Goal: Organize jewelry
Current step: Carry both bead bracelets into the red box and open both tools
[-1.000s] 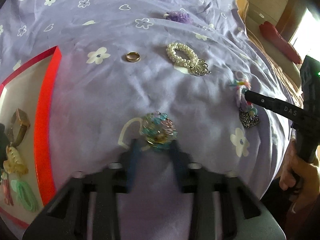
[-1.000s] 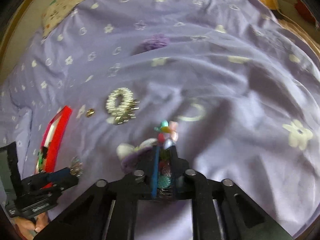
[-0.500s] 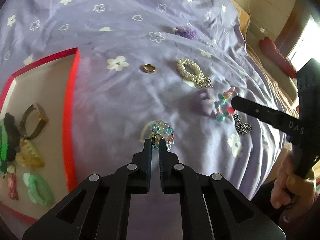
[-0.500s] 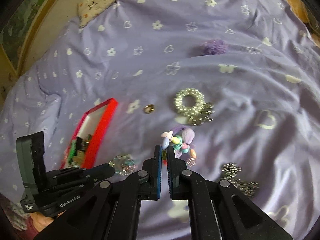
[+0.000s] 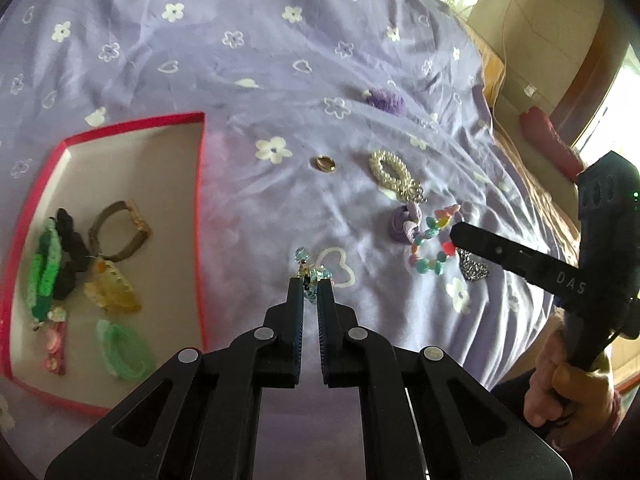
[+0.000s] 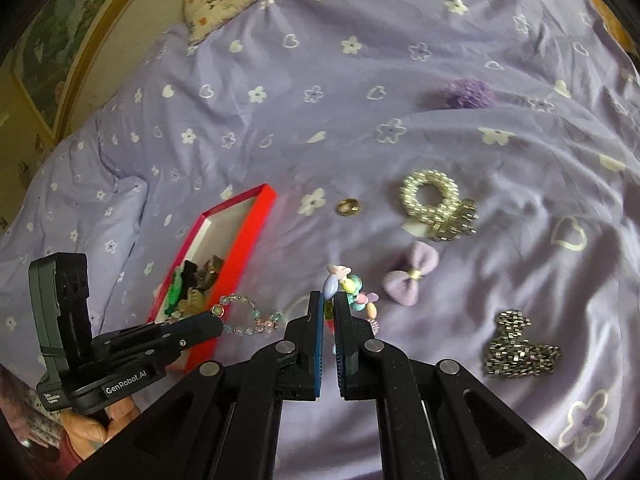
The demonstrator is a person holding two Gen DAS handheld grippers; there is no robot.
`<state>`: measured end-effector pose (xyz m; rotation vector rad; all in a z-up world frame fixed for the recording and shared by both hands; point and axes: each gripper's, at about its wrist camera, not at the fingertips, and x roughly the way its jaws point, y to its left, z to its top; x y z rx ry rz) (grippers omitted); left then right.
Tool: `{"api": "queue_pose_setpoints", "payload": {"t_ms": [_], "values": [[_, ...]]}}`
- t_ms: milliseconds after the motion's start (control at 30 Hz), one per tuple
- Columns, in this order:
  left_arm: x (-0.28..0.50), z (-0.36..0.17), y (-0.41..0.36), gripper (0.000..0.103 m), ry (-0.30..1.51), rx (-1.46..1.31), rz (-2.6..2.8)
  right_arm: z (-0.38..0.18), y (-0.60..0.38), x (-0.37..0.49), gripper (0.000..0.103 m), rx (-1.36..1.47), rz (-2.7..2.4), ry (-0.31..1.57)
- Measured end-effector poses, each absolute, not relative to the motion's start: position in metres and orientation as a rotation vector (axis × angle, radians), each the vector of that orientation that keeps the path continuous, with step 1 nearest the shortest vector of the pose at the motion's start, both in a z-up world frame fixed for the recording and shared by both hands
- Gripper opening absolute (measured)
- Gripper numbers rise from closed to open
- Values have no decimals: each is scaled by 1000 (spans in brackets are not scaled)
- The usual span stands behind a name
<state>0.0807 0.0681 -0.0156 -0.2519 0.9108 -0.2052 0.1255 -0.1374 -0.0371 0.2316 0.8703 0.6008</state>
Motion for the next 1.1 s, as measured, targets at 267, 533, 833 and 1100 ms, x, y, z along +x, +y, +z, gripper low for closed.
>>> {"api": "queue_pose_setpoints", "payload": {"t_ms": [267,533,833,1100], "values": [[60,-1,95,5,866,-280,-165,-27,-103,113,5,200,665,858],[46,4,114,4,841,-304,-141,-21,-78,103,5,172,708,853],[29,31,134,0,765,-317,-125,-10,-57,96,5,156,751,835],[38,8,106,2,879,-226,-218,-18,-52,93,5,140,752,842]]}}
